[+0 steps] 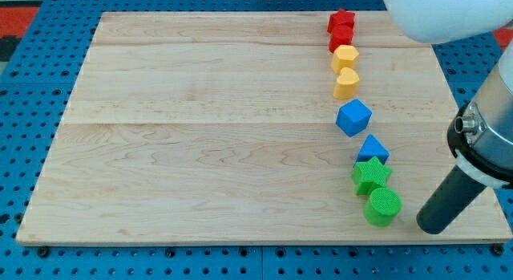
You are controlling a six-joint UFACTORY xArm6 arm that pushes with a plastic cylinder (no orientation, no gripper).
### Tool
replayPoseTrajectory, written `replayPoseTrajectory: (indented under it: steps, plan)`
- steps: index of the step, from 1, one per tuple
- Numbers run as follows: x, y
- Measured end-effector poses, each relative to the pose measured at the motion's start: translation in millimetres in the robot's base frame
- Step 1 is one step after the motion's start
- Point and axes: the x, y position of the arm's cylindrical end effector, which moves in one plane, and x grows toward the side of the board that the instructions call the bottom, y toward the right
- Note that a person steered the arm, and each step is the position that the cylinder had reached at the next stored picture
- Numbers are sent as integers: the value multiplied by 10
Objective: Push the green circle towards the top left of the board
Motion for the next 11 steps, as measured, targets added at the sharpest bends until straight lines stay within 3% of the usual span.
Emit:
replayPoseTrajectory:
  steps: [1,2,4,5,6,7,9,10,11]
  plan:
    - [-163,-57]
    - [-319,-477]
    - [-16,-264]
    - [-195,-1122]
    - [16,-1539]
    - [131,-1591]
    - [-275,-2712]
    - [-924,-2927]
    - [-2025,-3009]
